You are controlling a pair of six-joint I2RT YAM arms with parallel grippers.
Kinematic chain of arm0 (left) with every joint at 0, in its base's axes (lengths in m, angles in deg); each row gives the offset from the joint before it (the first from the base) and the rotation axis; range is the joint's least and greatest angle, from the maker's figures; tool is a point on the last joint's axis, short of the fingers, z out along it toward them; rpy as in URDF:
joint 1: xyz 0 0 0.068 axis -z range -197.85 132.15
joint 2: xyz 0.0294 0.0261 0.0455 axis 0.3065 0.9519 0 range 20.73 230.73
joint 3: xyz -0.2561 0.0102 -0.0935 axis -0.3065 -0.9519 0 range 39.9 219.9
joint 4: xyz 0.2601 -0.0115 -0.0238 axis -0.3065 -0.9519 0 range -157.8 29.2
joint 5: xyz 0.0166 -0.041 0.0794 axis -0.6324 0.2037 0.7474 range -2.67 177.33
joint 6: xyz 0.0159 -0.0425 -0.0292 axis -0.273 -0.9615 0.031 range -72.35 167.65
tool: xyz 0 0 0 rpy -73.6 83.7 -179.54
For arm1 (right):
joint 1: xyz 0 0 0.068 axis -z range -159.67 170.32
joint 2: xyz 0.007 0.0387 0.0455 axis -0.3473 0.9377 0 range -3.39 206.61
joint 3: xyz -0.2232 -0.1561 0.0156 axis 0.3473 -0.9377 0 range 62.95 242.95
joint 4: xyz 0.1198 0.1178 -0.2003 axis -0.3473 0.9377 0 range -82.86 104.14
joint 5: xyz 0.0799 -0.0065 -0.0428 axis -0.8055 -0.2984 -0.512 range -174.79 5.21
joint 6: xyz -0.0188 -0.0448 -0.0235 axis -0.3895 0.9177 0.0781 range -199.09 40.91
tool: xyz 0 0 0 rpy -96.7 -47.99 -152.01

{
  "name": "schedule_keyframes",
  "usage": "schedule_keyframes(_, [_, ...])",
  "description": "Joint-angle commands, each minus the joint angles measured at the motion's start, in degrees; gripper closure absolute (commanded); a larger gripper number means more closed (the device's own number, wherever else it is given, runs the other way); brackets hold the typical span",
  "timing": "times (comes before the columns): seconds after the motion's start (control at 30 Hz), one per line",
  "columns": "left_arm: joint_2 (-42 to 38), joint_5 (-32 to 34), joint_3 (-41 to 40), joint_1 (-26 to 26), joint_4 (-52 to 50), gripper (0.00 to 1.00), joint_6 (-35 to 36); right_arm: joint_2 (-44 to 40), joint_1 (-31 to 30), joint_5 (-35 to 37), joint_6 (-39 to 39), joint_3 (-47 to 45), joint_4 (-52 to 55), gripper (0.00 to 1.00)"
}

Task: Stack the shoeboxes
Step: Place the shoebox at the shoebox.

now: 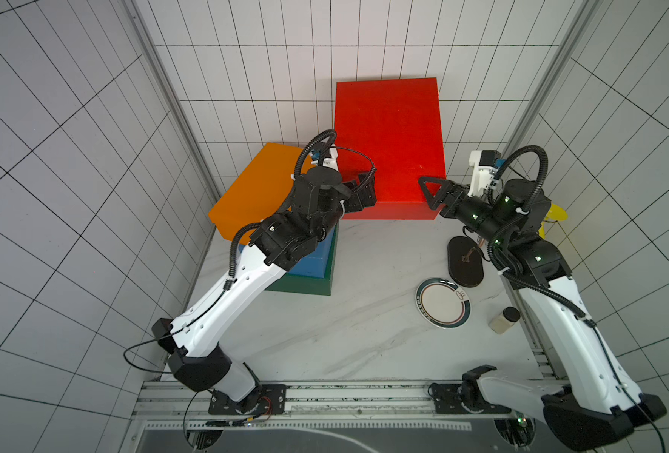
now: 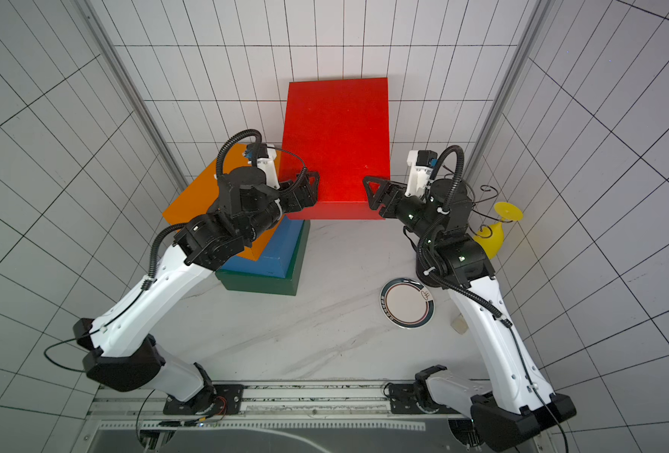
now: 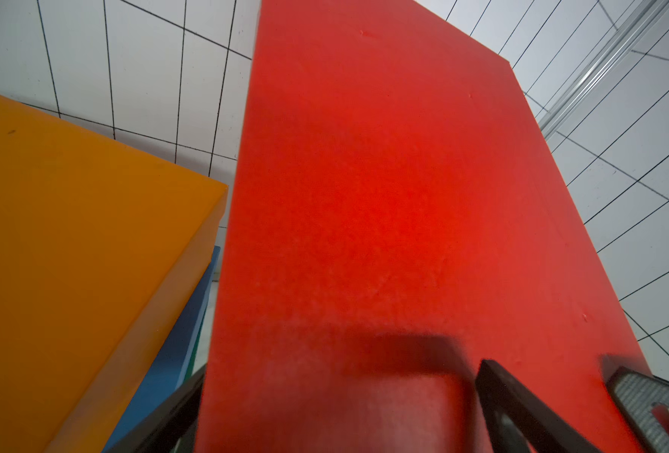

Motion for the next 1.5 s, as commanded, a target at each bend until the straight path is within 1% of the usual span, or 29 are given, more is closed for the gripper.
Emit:
schedule_keyframes(0.0, [-1.4,-13.1,2.2,5.6,6.9,0.02,0.2,3.8,-6.4,-12.0,1.7,5.7,2.9,0.29])
schedule_keyframes(0.2, [-5.0,-8.7,3.0,5.6,4.1,0.02,1.8,8.9,-11.3,-11.5,1.5,12.8,3.6,0.29])
schedule_keyframes(0.43, [-11.1,-0.8,0.1,5.2,1.3,0.02,3.8,15.7,-18.5,-9.8,1.8,19.3,3.8,0.29])
schedule_keyframes(0.53, [-14.2,1.7,-1.4,3.1,-0.9,0.02,3.9,18.6,-20.8,-9.5,1.8,22.3,3.8,0.29])
schedule_keyframes(0.77, [-21.8,-3.8,-8.4,-10.6,-3.7,0.02,0.3,24.9,-24.0,-9.6,1.5,28.3,3.5,0.29])
schedule_keyframes(0.87, [-23.7,-6.8,-10.9,-14.6,-3.6,0.02,-0.4,27.3,-25.0,-10.3,1.0,29.6,2.8,0.29])
schedule_keyframes(1.03, [-24.5,-12.3,-14.3,-20.8,-4.2,0.02,-1.8,30.5,-26.0,-10.6,0.5,31.5,2.2,0.29])
schedule_keyframes(1.2, [-25.3,-18.1,-16.2,-27.8,-3.8,0.02,-3.0,31.2,-26.1,-10.0,0.7,32.6,1.9,0.29])
schedule_keyframes(1.47, [-24.4,-28.6,-19.0,-40.0,-2.6,0.02,-5.3,32.6,-26.0,-9.8,0.9,35.5,1.9,0.25])
